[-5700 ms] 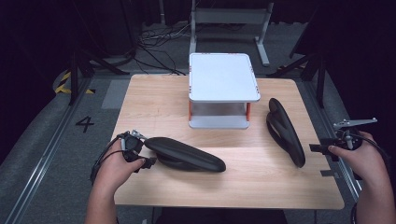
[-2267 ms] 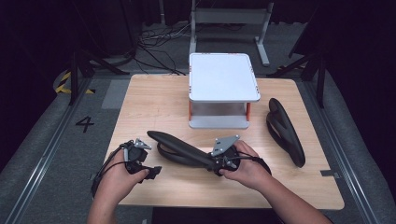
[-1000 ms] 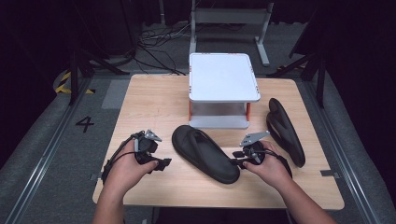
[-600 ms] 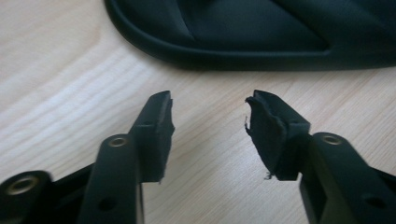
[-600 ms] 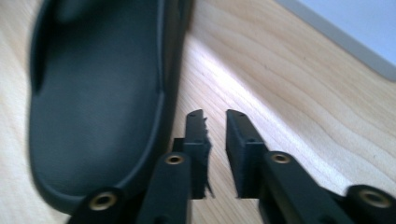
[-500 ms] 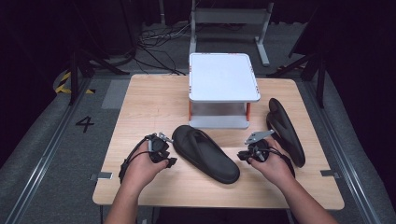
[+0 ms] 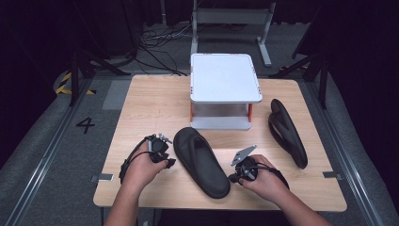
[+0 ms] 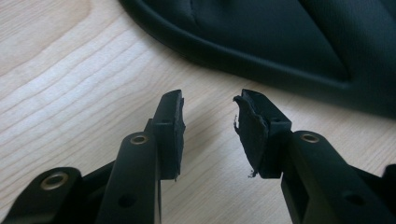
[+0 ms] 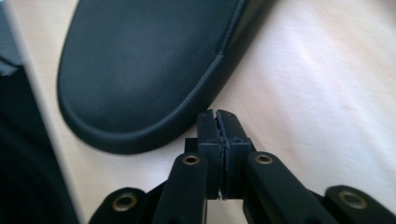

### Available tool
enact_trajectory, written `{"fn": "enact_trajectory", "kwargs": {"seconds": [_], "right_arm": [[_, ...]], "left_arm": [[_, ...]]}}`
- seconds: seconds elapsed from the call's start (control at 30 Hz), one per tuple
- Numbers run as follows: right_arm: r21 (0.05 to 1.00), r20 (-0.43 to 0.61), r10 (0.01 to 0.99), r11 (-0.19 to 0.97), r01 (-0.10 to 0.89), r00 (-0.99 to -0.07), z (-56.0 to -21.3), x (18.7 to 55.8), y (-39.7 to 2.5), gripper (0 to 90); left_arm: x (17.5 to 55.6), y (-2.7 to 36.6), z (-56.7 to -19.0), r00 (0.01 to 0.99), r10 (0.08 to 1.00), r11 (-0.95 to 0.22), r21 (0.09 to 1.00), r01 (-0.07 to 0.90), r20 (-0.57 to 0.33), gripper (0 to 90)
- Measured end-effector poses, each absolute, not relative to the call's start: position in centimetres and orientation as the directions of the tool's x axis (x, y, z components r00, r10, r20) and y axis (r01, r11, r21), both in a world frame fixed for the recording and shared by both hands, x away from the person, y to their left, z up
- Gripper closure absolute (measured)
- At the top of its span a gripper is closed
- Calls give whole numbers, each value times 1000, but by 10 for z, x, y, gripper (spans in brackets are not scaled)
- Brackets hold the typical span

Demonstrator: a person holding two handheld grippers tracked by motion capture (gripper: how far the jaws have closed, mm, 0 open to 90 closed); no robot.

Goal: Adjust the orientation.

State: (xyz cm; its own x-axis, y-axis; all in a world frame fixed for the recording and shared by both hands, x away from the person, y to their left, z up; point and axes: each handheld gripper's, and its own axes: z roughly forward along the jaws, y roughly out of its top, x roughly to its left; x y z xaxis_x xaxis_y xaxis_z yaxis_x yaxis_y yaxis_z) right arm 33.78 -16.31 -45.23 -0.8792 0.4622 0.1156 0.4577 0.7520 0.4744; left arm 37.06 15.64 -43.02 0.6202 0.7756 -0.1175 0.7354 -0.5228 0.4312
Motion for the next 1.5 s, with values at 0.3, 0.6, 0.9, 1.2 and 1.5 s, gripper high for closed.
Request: {"fn": "enact_trajectory", "kwargs": {"seconds": [0.3, 0.6, 0.9, 1.2, 1.5], "right_arm": [[544, 102, 507, 692, 474, -856, -443, 342, -176, 816], [531, 107, 537, 680, 505, -836, -447, 335, -189, 830], [502, 114, 585, 663, 555, -803, -450, 331, -203, 833], [485, 128, 554, 689, 539, -823, -450, 321, -197, 873], [468, 159, 429, 760, 450, -889, -455, 306, -154, 890]], "left_arm": [[383, 159, -436, 599, 799, -507, 472, 721, -58, 608], [401, 133, -442, 692, 722, -624, 423, 657, -9, 754], [413, 91, -446, 753, 657, -622, 528, 578, -50, 680], [411, 102, -433, 731, 680, -585, 558, 588, -57, 580], [398, 136, -427, 657, 751, -517, 563, 644, -62, 539]]}}
